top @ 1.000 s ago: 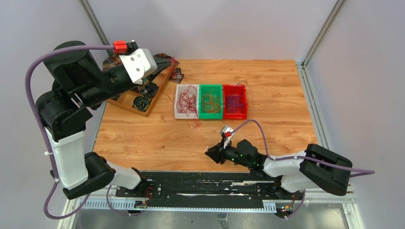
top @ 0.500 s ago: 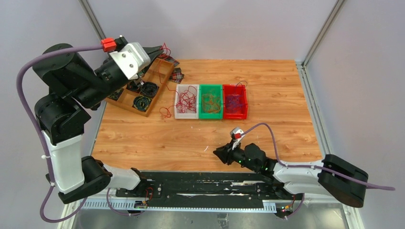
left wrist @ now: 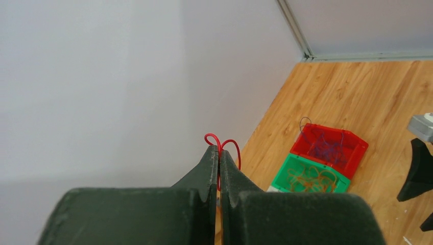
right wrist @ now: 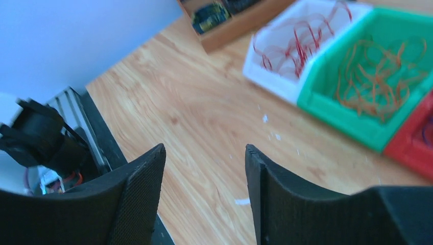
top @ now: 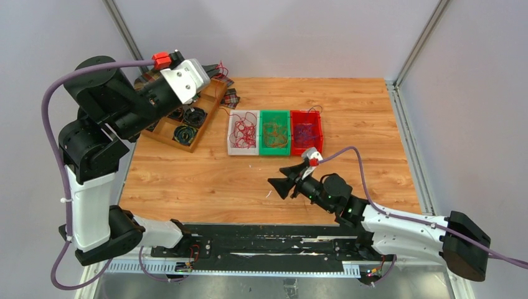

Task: Untangle the cables
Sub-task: Adjust the cable.

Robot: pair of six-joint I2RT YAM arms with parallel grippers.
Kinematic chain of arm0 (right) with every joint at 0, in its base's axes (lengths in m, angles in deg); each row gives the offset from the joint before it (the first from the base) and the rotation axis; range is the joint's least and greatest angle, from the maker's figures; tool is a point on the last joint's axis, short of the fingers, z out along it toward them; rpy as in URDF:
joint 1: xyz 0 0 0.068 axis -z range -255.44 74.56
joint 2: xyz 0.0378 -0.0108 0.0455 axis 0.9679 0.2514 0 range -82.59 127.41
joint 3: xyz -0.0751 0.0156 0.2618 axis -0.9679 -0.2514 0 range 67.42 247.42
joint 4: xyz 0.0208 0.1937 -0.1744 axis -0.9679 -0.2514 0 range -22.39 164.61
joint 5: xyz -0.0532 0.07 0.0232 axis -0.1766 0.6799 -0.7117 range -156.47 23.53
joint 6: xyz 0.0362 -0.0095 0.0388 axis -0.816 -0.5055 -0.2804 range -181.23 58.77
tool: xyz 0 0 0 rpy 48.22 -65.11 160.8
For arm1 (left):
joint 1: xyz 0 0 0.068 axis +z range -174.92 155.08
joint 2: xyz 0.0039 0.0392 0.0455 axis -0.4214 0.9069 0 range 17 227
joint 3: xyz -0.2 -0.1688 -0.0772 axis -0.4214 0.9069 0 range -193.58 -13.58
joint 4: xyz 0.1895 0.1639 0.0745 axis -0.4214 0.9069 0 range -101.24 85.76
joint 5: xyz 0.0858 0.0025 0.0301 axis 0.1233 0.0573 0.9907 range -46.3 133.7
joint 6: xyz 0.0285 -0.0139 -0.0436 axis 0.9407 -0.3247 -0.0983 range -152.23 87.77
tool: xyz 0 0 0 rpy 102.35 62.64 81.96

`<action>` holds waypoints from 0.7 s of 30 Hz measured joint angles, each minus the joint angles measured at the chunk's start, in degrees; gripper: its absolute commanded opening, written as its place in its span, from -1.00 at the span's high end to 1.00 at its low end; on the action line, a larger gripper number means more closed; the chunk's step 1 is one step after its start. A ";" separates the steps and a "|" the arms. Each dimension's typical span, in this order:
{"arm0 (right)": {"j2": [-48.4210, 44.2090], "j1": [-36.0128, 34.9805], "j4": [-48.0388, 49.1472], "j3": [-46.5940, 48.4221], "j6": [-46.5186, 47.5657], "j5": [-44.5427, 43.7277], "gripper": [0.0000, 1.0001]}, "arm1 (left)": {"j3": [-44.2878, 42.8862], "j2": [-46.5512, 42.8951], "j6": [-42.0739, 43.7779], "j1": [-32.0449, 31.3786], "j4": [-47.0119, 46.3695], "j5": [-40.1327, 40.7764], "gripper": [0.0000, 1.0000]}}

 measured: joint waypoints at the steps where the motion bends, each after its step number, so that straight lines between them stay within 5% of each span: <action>1: 0.63 0.00 -0.04 1.90 0.48 0.39 -0.25 | 0.02 -0.09 -0.04 0.00 0.00 -0.28 0.99; 12: 13.75 0.00 2.95 21.22 6.08 4.46 -0.46 | 2.08 -1.14 -0.83 0.00 -0.07 -2.29 0.99; 21: 28.59 0.00 7.30 30.60 7.72 8.46 -0.32 | 2.25 -1.36 -0.98 0.00 -0.04 -3.08 0.99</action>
